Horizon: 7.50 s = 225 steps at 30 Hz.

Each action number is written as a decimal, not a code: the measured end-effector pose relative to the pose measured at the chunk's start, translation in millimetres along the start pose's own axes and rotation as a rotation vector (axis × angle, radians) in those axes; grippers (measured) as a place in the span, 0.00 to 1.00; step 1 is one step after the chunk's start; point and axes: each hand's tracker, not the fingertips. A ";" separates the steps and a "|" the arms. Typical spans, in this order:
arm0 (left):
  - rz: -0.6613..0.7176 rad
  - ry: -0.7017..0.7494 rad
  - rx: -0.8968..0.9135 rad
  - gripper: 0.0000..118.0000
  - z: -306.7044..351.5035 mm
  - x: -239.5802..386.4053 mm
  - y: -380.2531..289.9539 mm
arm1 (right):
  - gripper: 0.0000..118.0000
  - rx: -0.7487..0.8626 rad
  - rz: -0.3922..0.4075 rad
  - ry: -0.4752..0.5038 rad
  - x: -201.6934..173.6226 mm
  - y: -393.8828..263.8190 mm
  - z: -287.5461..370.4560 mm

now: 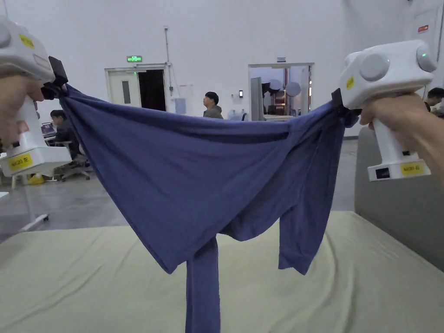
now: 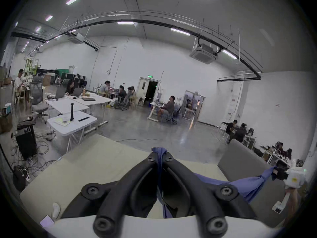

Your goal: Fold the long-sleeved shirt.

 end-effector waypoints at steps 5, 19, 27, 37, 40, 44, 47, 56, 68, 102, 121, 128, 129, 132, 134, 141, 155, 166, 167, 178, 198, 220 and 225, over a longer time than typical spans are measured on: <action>-0.053 -0.033 0.000 0.00 -8.7 5.1 -17.3 | 0.03 -0.008 0.007 -0.005 -1.8 -10.3 -19.0; -0.042 0.017 -0.365 0.00 -63.7 -34.0 -242.3 | 0.03 -0.353 -0.130 0.070 -12.1 -238.6 -110.2; -0.026 0.014 -0.421 0.00 -18.3 -59.1 -291.6 | 0.03 -0.388 -0.056 0.115 -3.9 -307.8 -75.4; -0.196 0.045 -0.677 0.00 128.9 -114.3 -445.2 | 0.03 -0.568 0.066 0.267 3.1 -474.7 64.3; -0.217 0.066 -0.808 0.00 162.0 -134.5 -498.1 | 0.03 -0.657 0.107 0.266 5.3 -525.7 97.9; -0.301 0.058 -0.903 0.00 179.1 -146.2 -541.4 | 0.03 -0.728 0.100 0.263 7.7 -565.9 115.2; -0.251 0.045 -0.934 0.00 177.7 -150.8 -558.0 | 0.03 -0.775 0.092 0.255 3.5 -582.2 112.3; -0.158 0.017 -0.727 1.00 184.9 -151.3 -505.1 | 0.93 -0.620 0.136 0.178 9.1 -515.4 128.5; -0.234 0.045 -0.743 0.00 186.5 -119.3 -505.7 | 0.00 -0.556 0.152 0.204 -42.1 -465.0 106.0; -0.150 0.033 -0.825 0.00 134.8 -122.8 -511.8 | 0.16 -0.612 0.318 0.457 -131.4 -417.6 -64.6; -0.052 0.030 -0.854 0.00 105.9 -113.1 -521.5 | 0.00 -0.946 0.563 0.520 -213.4 -478.0 -212.5; -0.112 0.042 -0.719 0.00 72.6 -105.7 -475.7 | 0.00 -0.810 0.526 0.456 -195.9 -420.5 -175.9; -0.124 0.048 -0.690 0.00 64.7 -101.9 -462.7 | 0.00 -0.786 0.487 0.452 -185.1 -400.3 -171.1; -0.142 0.035 -0.598 0.00 36.4 -86.9 -408.6 | 0.00 -0.697 0.415 0.427 -149.9 -331.2 -150.5; -0.161 0.033 -0.529 0.00 19.3 -72.3 -368.0 | 0.00 -0.627 0.412 0.379 -127.2 -283.7 -134.7; -0.184 0.024 -0.306 0.00 -35.9 -10.2 -210.4 | 0.00 -0.351 0.318 0.230 -60.8 -116.4 -82.4; -0.212 0.028 -0.060 0.00 -58.7 82.4 -32.3 | 0.00 -0.003 0.067 0.039 -9.0 67.1 -46.8; -0.184 0.050 -0.130 0.00 -77.7 60.4 -78.0 | 0.00 -0.045 0.046 0.068 -4.8 19.8 -72.0; -0.194 0.050 -0.158 0.00 -83.7 56.7 -89.3 | 0.00 -0.066 0.047 0.073 -7.2 4.3 -78.4; -0.156 0.035 -0.398 0.00 -107.8 -1.8 -240.1 | 0.00 -0.315 0.010 0.145 -30.1 -180.1 -127.7; -0.217 -0.032 -0.851 0.00 145.2 -104.2 -476.0 | 0.00 -0.613 0.193 0.389 -29.9 -458.8 110.3; -0.257 -0.102 -1.066 0.36 242.7 -133.8 -521.5 | 0.47 -0.934 0.262 0.467 -8.1 -555.1 181.0; -0.292 -0.128 -0.918 1.00 242.5 -118.1 -477.3 | 0.87 -0.705 0.174 0.391 3.9 -497.6 181.1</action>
